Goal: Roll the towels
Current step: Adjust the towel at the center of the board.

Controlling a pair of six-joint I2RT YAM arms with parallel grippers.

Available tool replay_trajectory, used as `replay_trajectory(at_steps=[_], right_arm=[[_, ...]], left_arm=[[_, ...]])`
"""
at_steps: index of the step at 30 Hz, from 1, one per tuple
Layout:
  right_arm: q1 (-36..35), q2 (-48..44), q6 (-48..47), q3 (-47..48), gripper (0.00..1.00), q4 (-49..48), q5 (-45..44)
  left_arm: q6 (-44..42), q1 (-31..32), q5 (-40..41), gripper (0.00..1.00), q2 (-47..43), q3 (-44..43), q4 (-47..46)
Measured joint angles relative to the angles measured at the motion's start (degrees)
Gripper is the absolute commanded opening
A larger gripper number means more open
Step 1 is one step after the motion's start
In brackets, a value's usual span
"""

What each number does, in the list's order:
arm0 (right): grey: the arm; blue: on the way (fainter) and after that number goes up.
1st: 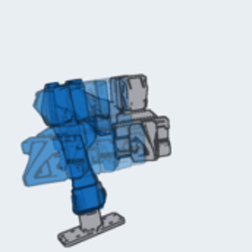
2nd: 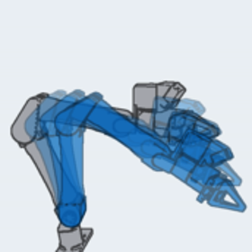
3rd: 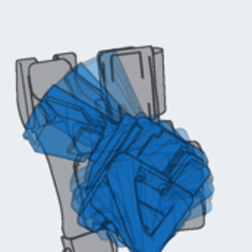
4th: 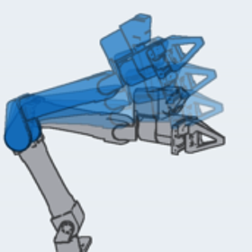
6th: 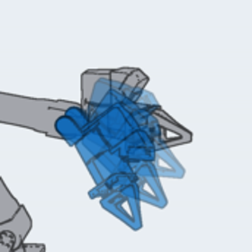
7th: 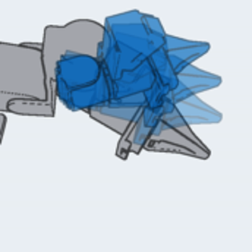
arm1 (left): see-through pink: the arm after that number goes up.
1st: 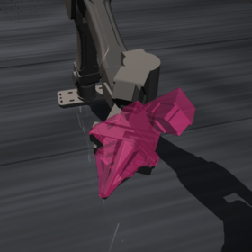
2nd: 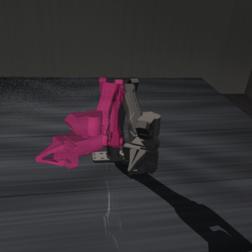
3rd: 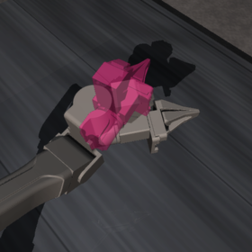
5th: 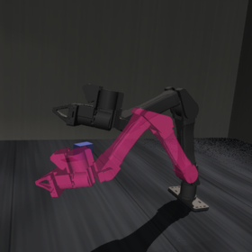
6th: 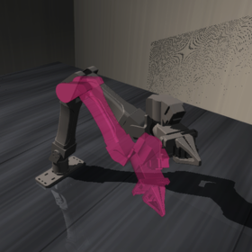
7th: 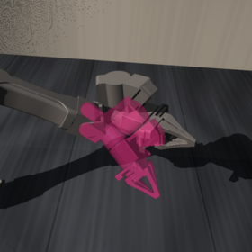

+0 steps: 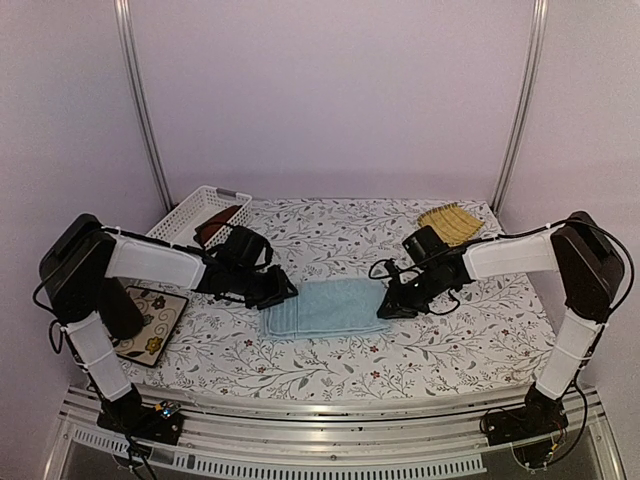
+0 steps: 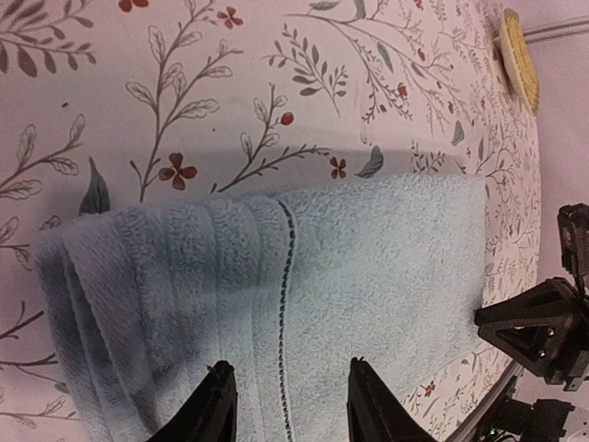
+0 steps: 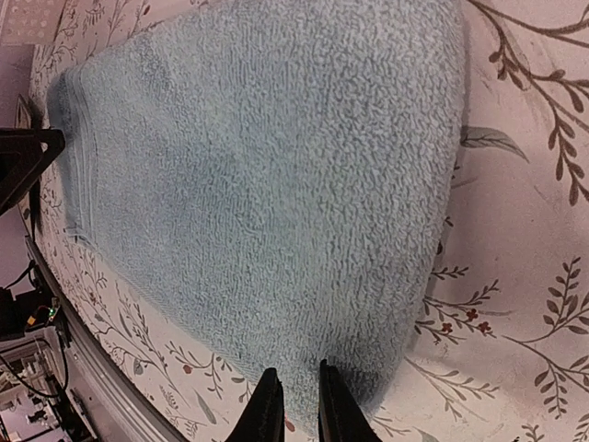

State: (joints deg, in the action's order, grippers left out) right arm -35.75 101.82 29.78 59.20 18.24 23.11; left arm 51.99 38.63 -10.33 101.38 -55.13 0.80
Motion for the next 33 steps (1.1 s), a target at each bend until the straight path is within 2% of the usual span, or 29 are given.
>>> replay_trajectory(at_steps=[9,13,18,23,28,29,32,33], right_arm=[[0.26,1.33,0.15,-3.87,0.17,-1.51,0.55],[0.31,1.38,-0.02,-3.58,0.18,-1.42,1.09],[0.31,0.42,-1.18,0.35,0.25,2.91,0.66],[0.87,-4.87,-1.9,3.85,0.26,7.1,-0.74],[0.81,-7.85,-3.39,3.54,0.3,8.2,-1.03],[0.35,-7.85,-4.2,3.04,0.31,8.57,-1.14],[-1.92,-7.85,-5.73,1.73,0.33,9.09,-1.38],[-3.17,-7.85,-6.25,0.92,0.33,9.09,-1.31]], left_arm=[[-0.63,-0.04,2.05,0.43,0.02,2.73,3.1],[-1.25,-0.07,2.01,0.47,0.5,3.08,3.32],[-1.73,-0.09,1.68,0.59,0.55,2.51,3.26],[-2.36,-0.2,1.2,0.66,0.44,0.68,3.69],[-2.45,-0.59,0.87,0.74,-2.23,-0.02,4.39],[-2.45,-0.72,0.83,0.77,-3.23,-0.02,4.61],[-2.49,-1.51,0.85,0.95,-6.58,-0.04,4.87],[-2.54,-1.88,0.85,0.97,-7.72,-0.09,5.07]])
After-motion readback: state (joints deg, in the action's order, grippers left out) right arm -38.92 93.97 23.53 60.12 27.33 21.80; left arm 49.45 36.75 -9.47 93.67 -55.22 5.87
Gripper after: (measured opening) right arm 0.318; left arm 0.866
